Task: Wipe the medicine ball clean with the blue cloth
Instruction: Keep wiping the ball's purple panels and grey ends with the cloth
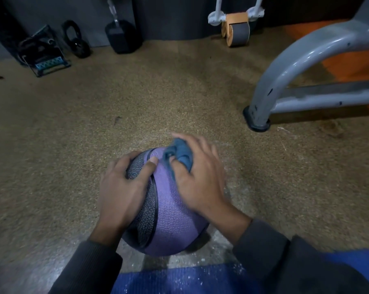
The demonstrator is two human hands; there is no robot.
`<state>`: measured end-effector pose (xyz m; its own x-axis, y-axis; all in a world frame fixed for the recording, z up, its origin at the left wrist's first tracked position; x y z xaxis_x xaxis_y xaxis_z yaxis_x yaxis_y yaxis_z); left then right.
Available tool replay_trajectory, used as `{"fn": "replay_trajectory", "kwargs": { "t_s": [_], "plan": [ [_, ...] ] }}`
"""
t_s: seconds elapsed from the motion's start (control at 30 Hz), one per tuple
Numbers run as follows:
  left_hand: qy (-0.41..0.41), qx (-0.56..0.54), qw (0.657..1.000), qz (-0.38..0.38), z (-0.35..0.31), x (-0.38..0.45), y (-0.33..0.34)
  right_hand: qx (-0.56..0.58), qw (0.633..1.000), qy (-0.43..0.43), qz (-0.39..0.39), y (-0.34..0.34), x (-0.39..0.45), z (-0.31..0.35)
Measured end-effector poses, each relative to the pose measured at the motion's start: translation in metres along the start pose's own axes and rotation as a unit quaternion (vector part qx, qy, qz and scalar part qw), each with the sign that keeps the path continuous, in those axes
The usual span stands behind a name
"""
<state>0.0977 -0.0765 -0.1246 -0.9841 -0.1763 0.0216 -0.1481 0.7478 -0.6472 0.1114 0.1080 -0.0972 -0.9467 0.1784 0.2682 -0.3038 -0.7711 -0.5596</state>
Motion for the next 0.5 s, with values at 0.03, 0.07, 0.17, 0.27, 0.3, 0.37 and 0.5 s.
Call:
{"fn": "replay_trajectory", "kwargs": {
  "t_s": [0.03, 0.07, 0.17, 0.27, 0.3, 0.37, 0.5],
  "plan": [
    [-0.001, -0.008, 1.000, -0.002, 0.004, 0.001, -0.001, 0.023, 0.999, 0.041, 0.009, 0.004, 0.008, -0.020],
    [-0.005, -0.016, 1.000, -0.005, 0.008, 0.002, -0.002, 0.046, 0.994, 0.095, 0.020, 0.009, 0.016, -0.045],
    [-0.012, -0.040, 0.999, -0.007, 0.013, 0.003, -0.006, 0.057, 0.968, 0.242, 0.027, 0.013, 0.007, -0.099],
    [-0.008, -0.047, 0.999, -0.006, 0.013, 0.004, -0.008, 0.085, 0.973, 0.212, -0.026, 0.002, -0.018, -0.073],
    [-0.007, -0.044, 0.999, -0.005, 0.013, 0.005, -0.008, 0.081, 0.984, 0.158, -0.028, -0.001, -0.022, -0.047],
    [-0.003, -0.028, 1.000, 0.002, 0.014, 0.006, -0.007, 0.011, 1.000, 0.024, -0.002, 0.002, -0.022, 0.012],
    [0.006, -0.036, 0.999, 0.012, 0.015, 0.007, -0.009, -0.030, 0.999, -0.004, 0.031, 0.017, 0.003, 0.022]
  ]
}}
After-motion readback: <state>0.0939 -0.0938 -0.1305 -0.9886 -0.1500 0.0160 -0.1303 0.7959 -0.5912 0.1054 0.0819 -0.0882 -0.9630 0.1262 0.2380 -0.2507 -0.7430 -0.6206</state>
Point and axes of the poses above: each hand's wrist, its own x-axis towards the middle knuckle, its own y-axis out of the palm, z = x × y, the point moved 8 cm from there along x, towards the middle knuckle, and after that the axes turned 1 degree about z, right-handed, at the moved point
